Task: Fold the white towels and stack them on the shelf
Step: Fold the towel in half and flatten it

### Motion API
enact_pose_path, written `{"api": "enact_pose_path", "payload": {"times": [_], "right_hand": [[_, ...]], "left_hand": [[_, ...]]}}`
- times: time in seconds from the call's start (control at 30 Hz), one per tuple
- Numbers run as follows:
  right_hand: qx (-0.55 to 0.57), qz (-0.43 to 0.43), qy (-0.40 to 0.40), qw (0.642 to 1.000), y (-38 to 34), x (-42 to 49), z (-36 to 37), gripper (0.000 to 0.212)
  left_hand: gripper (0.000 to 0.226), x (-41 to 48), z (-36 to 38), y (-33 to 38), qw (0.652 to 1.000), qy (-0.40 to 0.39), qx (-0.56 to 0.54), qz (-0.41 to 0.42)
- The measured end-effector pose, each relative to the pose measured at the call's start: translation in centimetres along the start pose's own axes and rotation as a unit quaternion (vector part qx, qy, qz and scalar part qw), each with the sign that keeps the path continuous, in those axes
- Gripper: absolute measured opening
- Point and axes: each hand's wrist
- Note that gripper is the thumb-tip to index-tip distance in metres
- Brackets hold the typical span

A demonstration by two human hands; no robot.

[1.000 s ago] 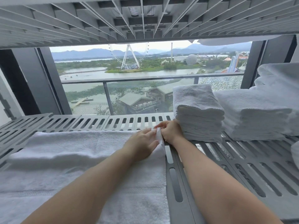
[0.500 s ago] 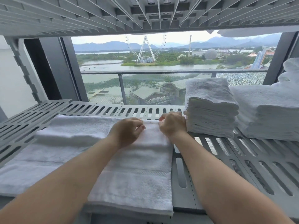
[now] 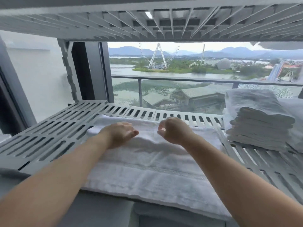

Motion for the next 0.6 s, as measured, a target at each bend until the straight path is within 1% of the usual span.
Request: {"api": "enact_pose_path", "payload": {"times": [0.07, 0.1, 0.13, 0.2, 0.23, 0.27, 0.3, 0.33, 0.37, 0.4, 0.47, 0.53, 0.57, 0.6], "right_hand": [[0.005, -0.001, -0.005, 1.000, -2.0, 0.9, 1.2, 0.027], [0.005, 0.004, -0.009, 1.000, -2.9, 1.4, 1.9, 0.027], [0.007, 0.008, -0.009, 1.000, -3.6, 1.8, 2.6, 0.028], [0.024, 0.009, 0.008, 1.000, -5.1, 2.8, 4.0, 0.032], [0.042, 0.009, 0.017, 0.999, -5.8, 3.1, 4.6, 0.037], [0.059, 0.014, 0.015, 0.998, -6.5, 3.4, 5.2, 0.045], [0.066, 0.018, -0.001, 0.998, -7.1, 3.6, 5.9, 0.054], [0.063, 0.027, -0.030, 0.997, -7.6, 3.6, 6.5, 0.062], [0.054, 0.040, -0.059, 0.996, -7.9, 3.6, 7.2, 0.068], [0.047, 0.054, -0.076, 0.995, -8.0, 3.6, 7.9, 0.069], [0.046, 0.066, -0.067, 0.995, -7.8, 3.5, 9.0, 0.060], [0.035, 0.060, -0.053, 0.996, -8.0, 3.2, 9.7, 0.053], [0.026, 0.060, -0.054, 0.996, -8.1, 3.2, 9.8, 0.052], [0.018, 0.063, -0.059, 0.996, -8.2, 3.1, 9.8, 0.052]], "left_hand": [[0.087, -1.1, 0.2, -2.6, 0.999, -0.005, -0.008, 0.037], [0.088, -1.5, 0.4, -3.8, 0.999, -0.008, -0.002, 0.052], [0.079, -1.7, 0.7, -5.0, 0.998, 0.000, 0.009, 0.070], [0.044, -1.6, 1.4, -7.1, 0.994, 0.049, 0.027, 0.094], [0.043, -1.5, 1.5, -8.1, 0.992, 0.070, 0.028, 0.100], [0.053, -1.4, 1.7, -8.9, 0.991, 0.078, 0.037, 0.104], [0.063, -1.1, 1.8, -9.5, 0.991, 0.067, 0.062, 0.098], [0.068, -0.8, 2.1, -10.0, 0.990, 0.058, 0.086, 0.091], [0.068, -0.3, 2.3, -10.3, 0.990, 0.043, 0.103, 0.086], [0.063, 0.2, 2.5, -10.6, 0.988, 0.045, 0.114, 0.096], [0.048, 1.0, 2.5, -10.6, 0.983, 0.050, 0.130, 0.120], [0.046, 1.4, 2.0, -10.6, 0.973, 0.118, 0.153, 0.123], [0.044, 1.5, 1.7, -10.8, 0.963, 0.149, 0.186, 0.124], [0.042, 1.4, 1.5, -10.9, 0.959, 0.171, 0.196, 0.113]]}}
Point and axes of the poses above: each hand's wrist, its own x-axis towards the middle knuckle, its own z-axis out of the palm, y = z × x, and after that the axes turned 15 degrees about x, right-handed
